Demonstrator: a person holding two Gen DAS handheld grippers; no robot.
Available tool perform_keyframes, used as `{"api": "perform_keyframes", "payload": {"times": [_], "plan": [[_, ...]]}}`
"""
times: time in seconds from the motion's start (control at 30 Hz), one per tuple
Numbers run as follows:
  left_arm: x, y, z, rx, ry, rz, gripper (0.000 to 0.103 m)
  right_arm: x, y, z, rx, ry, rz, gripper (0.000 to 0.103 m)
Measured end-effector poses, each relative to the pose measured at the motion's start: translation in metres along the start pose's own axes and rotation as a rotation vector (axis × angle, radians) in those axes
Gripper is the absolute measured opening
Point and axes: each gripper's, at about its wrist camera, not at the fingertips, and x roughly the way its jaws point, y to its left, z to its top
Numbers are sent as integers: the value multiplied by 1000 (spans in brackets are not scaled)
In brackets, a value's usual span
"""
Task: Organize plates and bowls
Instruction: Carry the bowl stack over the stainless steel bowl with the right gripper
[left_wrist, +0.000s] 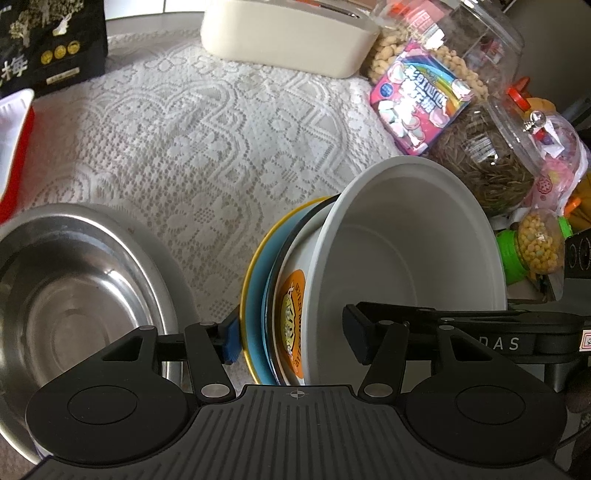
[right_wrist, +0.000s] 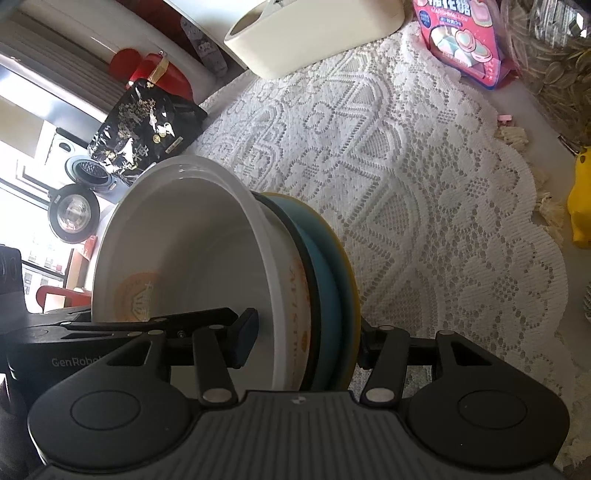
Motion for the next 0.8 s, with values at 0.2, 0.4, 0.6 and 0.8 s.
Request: {"api": "perform_keyframes", "payload": {"times": [0.2,0.4,0.6,0.8], "plan": [[-8,-2,2,12,-11,-2,59,-8,4,-1,7,-14,3,53],[-33,4,3,18,-45,-11,59,-19,26,0,-13,-44,-7,53],[-88,38,2,-9,-116,16,59,-22,89,5,-115,-82,2,52],[-125,87,-10,-73,-178,95,59,11,147,13,-194,-36,78,52]]}}
